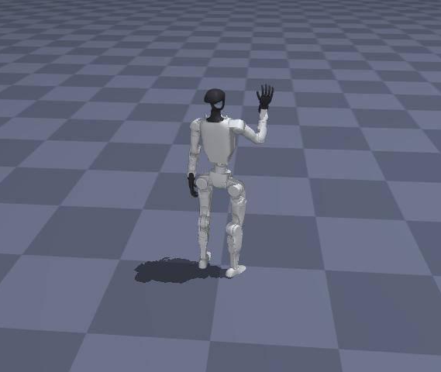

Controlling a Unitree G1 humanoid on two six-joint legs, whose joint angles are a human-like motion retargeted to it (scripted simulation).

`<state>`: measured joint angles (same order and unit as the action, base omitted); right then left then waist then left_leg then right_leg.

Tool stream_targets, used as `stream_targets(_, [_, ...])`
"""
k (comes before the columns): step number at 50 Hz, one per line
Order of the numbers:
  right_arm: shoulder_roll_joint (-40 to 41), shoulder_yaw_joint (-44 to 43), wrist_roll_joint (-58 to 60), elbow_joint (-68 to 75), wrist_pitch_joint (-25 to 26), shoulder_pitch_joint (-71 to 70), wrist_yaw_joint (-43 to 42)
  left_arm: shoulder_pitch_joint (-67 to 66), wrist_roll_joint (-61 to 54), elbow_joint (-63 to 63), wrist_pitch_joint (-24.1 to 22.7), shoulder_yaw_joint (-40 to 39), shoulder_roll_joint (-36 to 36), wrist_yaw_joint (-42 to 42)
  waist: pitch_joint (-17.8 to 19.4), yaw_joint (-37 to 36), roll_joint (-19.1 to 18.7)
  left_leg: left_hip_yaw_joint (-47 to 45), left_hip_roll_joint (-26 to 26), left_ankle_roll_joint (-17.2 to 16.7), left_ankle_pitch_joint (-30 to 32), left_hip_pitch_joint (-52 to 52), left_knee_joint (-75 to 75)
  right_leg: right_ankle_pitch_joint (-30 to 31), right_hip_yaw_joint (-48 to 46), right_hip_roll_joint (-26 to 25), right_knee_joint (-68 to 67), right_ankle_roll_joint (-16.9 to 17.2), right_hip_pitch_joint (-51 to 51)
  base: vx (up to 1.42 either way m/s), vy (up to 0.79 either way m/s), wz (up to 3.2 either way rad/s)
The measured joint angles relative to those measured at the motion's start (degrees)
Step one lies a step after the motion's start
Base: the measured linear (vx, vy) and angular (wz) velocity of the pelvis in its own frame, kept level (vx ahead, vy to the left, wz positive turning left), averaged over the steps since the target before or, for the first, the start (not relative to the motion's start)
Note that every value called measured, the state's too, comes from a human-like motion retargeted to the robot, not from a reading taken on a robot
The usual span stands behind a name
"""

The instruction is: Upper body actions

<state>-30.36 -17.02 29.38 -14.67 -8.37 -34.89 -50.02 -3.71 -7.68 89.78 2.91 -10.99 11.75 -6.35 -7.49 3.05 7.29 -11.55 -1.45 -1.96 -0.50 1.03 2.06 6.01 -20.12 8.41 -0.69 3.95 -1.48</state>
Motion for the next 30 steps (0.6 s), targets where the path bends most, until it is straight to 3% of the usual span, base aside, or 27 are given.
stream_targets(13, [-10.9,9.3,15.6,-3.1,-8.3,-5.2,1.1,0.3,-0.1,0.0,-0.1,-0.2,0.3,0.1,0.3,-0.3,0.3,0.2,-0.1,0.0,0.0,0.0,0.0,0.0,-0.1,0.2,0.0,0.1,-0.1,0.0,0.0,0.0])
stream_targets(19, [-10.6,8.6,18.0,-4.3,-7.5,-5.0,0.3,0.3,0.0,0.1,-0.1,-0.4,0.0,0.1,0.7,-0.4,0.2,0.7,-0.2,0.0,0.1,-0.1,0.0,0.0,-0.4,0.3,0.1,0.1,-0.3,0.0,0.0,0.0])
stream_targets(30, [0.4,-2.0,0.4,-1.4,-3.5,-0.9,-4.2,0.1,0.0,0.4,-0.2,-0.5,-0.5,0.0,0.3,-0.2,0.5,2.0,-0.6,0.1,0.3,-0.8,-0.2,-0.3,-1.4,0.5,0.3,0.2,-0.7,0.0,0.0,0.0])
